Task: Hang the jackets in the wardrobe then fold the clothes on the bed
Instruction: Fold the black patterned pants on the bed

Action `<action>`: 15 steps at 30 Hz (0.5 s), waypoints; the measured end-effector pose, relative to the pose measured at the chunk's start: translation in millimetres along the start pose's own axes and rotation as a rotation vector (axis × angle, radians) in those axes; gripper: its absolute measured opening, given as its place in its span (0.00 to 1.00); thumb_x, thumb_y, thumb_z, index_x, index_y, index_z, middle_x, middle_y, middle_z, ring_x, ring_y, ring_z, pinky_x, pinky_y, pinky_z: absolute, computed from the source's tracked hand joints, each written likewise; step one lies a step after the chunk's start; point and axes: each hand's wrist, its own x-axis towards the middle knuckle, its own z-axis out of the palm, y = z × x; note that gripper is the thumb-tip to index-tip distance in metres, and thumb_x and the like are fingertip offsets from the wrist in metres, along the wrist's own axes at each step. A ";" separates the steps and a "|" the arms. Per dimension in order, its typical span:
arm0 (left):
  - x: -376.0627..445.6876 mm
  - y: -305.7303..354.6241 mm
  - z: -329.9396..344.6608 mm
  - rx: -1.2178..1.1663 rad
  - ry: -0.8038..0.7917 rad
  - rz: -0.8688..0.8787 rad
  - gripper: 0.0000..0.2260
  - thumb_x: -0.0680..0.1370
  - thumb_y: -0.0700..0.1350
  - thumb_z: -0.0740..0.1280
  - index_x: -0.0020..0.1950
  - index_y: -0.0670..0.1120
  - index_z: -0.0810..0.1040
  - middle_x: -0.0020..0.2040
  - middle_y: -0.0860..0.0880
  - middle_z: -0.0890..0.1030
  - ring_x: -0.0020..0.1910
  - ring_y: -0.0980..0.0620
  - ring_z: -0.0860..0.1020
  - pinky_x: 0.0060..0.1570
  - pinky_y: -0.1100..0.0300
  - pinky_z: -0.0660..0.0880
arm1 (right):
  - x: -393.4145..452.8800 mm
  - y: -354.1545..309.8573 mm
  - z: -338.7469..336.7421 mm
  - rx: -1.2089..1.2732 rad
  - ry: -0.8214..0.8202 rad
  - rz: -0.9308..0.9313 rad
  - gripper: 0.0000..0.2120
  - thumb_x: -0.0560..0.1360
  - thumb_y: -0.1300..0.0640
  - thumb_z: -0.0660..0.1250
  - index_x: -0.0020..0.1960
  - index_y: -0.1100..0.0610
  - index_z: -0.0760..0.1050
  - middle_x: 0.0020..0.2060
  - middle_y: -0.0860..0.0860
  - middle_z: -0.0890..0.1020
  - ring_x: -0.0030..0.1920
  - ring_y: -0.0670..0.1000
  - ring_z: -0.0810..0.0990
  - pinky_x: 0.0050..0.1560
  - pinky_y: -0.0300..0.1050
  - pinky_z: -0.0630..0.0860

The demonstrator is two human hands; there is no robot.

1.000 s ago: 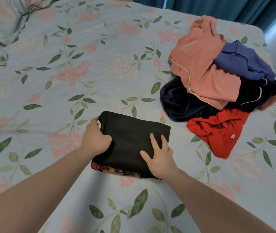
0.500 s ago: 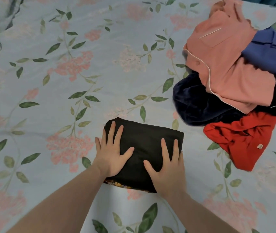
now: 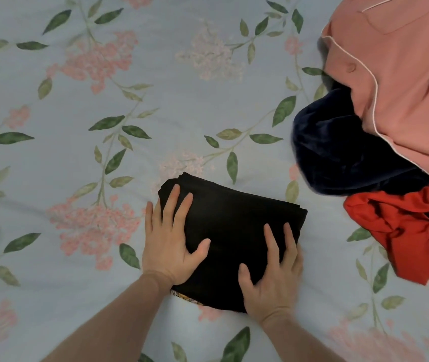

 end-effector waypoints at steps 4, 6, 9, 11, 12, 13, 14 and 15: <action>0.4 0.8 -0.3 -0.003 0.017 -0.003 0.39 0.76 0.68 0.57 0.83 0.50 0.55 0.85 0.48 0.47 0.81 0.35 0.56 0.78 0.34 0.48 | 1.4 0.0 -1.7 0.005 0.008 -0.011 0.41 0.70 0.36 0.62 0.81 0.42 0.56 0.82 0.51 0.54 0.77 0.64 0.62 0.73 0.66 0.64; -0.3 1.7 -0.3 -0.008 0.027 -0.005 0.39 0.76 0.67 0.57 0.83 0.50 0.55 0.85 0.49 0.48 0.80 0.34 0.57 0.79 0.35 0.47 | 0.4 0.3 -1.8 0.003 0.000 -0.002 0.41 0.70 0.35 0.62 0.81 0.41 0.55 0.82 0.50 0.53 0.77 0.63 0.61 0.73 0.66 0.63; -2.3 3.7 -1.8 -0.031 0.050 -0.009 0.39 0.76 0.67 0.58 0.83 0.51 0.55 0.84 0.50 0.48 0.79 0.34 0.59 0.79 0.36 0.49 | -0.7 0.7 -2.1 0.021 0.003 -0.008 0.40 0.70 0.36 0.61 0.81 0.41 0.56 0.82 0.48 0.52 0.78 0.62 0.60 0.74 0.66 0.63; -3.3 6.5 -2.7 -0.039 0.068 -0.031 0.39 0.75 0.67 0.58 0.83 0.52 0.56 0.84 0.51 0.48 0.76 0.35 0.62 0.77 0.37 0.54 | -1.4 1.6 -2.6 0.038 0.014 -0.021 0.40 0.71 0.36 0.61 0.81 0.41 0.57 0.82 0.47 0.52 0.78 0.60 0.59 0.75 0.64 0.61; -4.2 8.2 -3.5 -0.038 0.080 -0.040 0.39 0.75 0.67 0.58 0.83 0.52 0.56 0.84 0.51 0.48 0.74 0.36 0.64 0.76 0.38 0.57 | -2.3 2.2 -2.5 0.052 0.024 -0.029 0.39 0.71 0.36 0.61 0.81 0.41 0.57 0.82 0.47 0.52 0.79 0.59 0.59 0.76 0.63 0.61; -4.4 10.6 -4.8 -0.044 0.095 -0.046 0.40 0.74 0.67 0.59 0.83 0.53 0.56 0.84 0.52 0.48 0.74 0.38 0.65 0.74 0.40 0.60 | -2.2 2.9 -2.6 0.072 0.038 -0.033 0.39 0.71 0.37 0.62 0.80 0.42 0.58 0.82 0.46 0.53 0.79 0.59 0.59 0.76 0.63 0.61; -5.2 13.0 -6.3 -0.061 0.117 -0.053 0.40 0.74 0.67 0.60 0.83 0.54 0.56 0.84 0.52 0.48 0.74 0.40 0.65 0.74 0.42 0.61 | -2.7 3.8 -2.9 0.098 0.057 -0.034 0.38 0.71 0.37 0.62 0.80 0.42 0.59 0.82 0.46 0.54 0.78 0.58 0.59 0.76 0.61 0.61; -6.9 15.4 -8.4 -0.093 0.142 -0.072 0.41 0.73 0.67 0.62 0.83 0.54 0.55 0.84 0.52 0.48 0.75 0.42 0.64 0.75 0.44 0.61 | -3.2 4.8 -3.5 0.125 0.077 -0.036 0.38 0.71 0.38 0.62 0.80 0.43 0.60 0.81 0.46 0.55 0.78 0.57 0.60 0.77 0.60 0.61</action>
